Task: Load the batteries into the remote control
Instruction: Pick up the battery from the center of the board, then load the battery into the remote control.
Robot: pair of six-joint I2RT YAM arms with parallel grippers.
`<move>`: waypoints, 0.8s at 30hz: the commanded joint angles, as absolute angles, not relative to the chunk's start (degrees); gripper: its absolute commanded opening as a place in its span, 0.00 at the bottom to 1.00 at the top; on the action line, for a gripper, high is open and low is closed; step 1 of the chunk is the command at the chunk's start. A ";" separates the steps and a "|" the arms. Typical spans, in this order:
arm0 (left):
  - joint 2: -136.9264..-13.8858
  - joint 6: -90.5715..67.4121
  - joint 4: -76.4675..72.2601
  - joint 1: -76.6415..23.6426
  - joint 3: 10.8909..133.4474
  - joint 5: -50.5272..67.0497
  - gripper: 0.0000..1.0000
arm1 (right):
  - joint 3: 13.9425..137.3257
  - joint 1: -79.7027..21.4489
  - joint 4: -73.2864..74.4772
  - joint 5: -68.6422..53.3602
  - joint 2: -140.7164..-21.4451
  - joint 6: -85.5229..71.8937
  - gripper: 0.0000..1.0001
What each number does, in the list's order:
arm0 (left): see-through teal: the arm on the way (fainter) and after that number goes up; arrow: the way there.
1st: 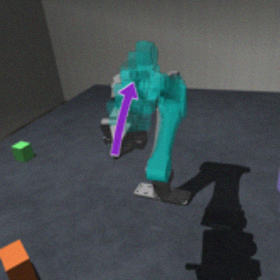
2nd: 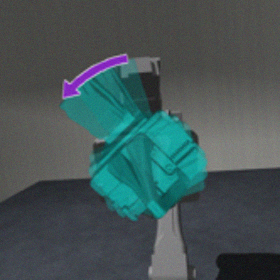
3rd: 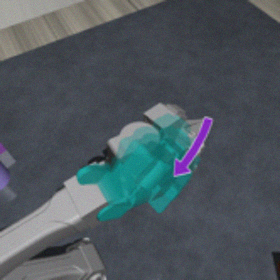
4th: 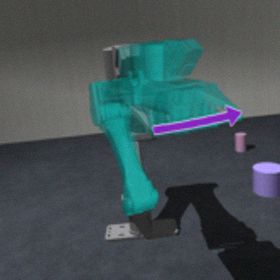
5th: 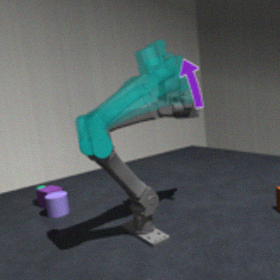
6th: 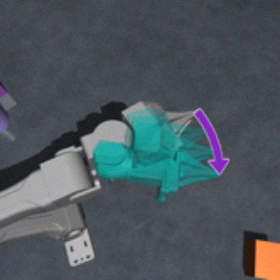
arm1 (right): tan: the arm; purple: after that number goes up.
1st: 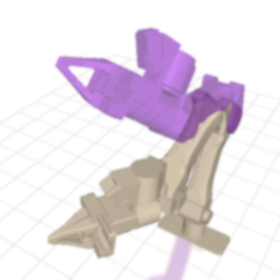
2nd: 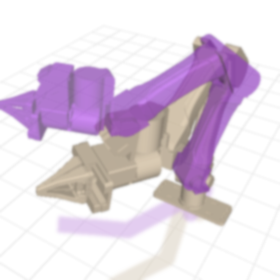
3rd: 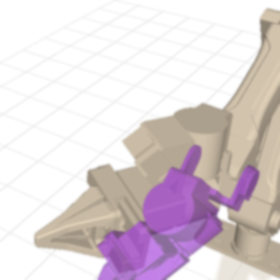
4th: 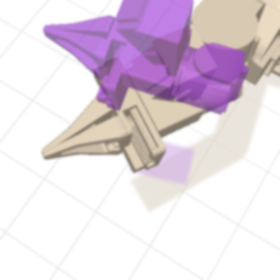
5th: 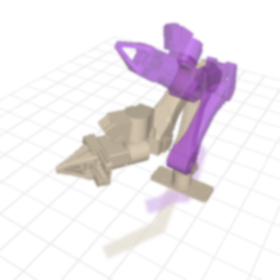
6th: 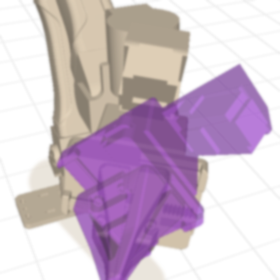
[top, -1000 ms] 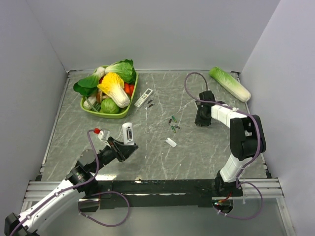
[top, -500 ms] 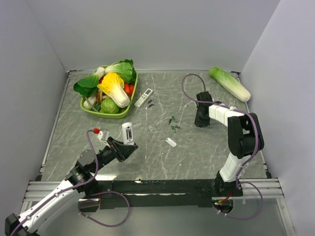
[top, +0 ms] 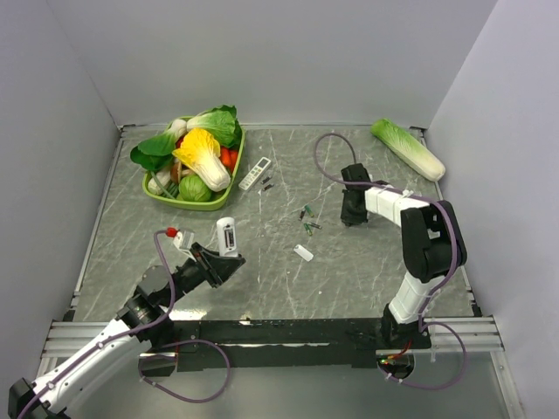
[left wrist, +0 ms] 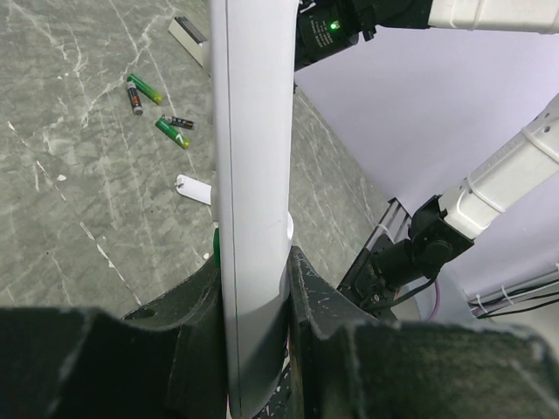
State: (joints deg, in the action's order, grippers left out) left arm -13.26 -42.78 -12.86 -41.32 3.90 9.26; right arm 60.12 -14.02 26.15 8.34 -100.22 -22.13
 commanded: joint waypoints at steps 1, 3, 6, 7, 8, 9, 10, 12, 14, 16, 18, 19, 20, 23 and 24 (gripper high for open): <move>-15.55 -43.42 -18.01 -41.22 4.04 10.55 0.01 | 61.70 -19.50 26.54 7.82 -95.90 -19.43 0.05; -17.22 -43.50 -19.94 -41.22 3.61 10.72 0.01 | 62.57 -21.96 26.54 6.51 -93.35 -16.89 0.03; -18.80 -43.86 -22.67 -41.13 3.08 10.98 0.01 | 64.77 -27.50 28.65 6.16 -90.45 -14.95 0.03; -19.85 -43.94 -23.20 -41.22 2.99 11.07 0.01 | 64.95 -30.82 28.91 6.15 -89.48 -14.42 0.03; -20.30 -43.95 -23.73 -41.13 2.81 11.16 0.01 | 65.21 -32.42 28.65 5.89 -87.30 -14.24 0.03; -21.17 -43.95 -24.34 -41.13 2.73 10.73 0.01 | 65.30 -33.74 28.30 5.37 -86.23 -14.06 0.03; -21.53 -43.86 -24.61 -41.22 2.72 10.46 0.01 | 65.39 -36.71 28.04 3.80 -84.13 -14.32 0.03; -23.02 -43.68 -25.48 -41.22 2.72 10.20 0.01 | 65.48 -39.10 26.64 1.16 -82.28 -14.68 0.03; -24.08 -43.77 -26.36 -41.13 2.72 9.76 0.01 | 65.48 -42.43 24.80 -2.27 -79.99 -15.73 0.03; -25.83 -44.29 -28.12 -41.22 2.64 9.23 0.01 | 65.57 -44.64 23.82 -3.95 -78.50 -16.78 0.03; -27.67 -44.47 -29.53 -41.22 2.55 9.23 0.01 | 66.35 -47.72 22.77 -5.97 -77.87 -17.66 0.03; -28.38 -44.65 -30.75 -41.22 2.55 9.40 0.01 | 66.79 -48.59 22.76 -6.93 -77.61 -18.01 0.03; -29.00 -44.74 -31.37 -41.22 2.55 9.49 0.01 | 67.58 -49.30 22.50 -8.34 -77.52 -18.37 0.04; -30.76 -44.82 -32.78 -41.22 2.64 9.41 0.01 | 68.46 -51.59 21.45 -10.72 -77.43 -20.38 0.04; -31.20 -44.91 -32.96 -41.22 2.64 9.14 0.01 | 68.47 -52.46 20.66 -11.42 -77.34 -21.70 0.04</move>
State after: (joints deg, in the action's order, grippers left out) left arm -29.98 -44.23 -26.41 -41.32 2.81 9.58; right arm 65.58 -50.30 24.12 -6.94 -79.00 -17.85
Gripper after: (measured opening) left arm 0.286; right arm 0.154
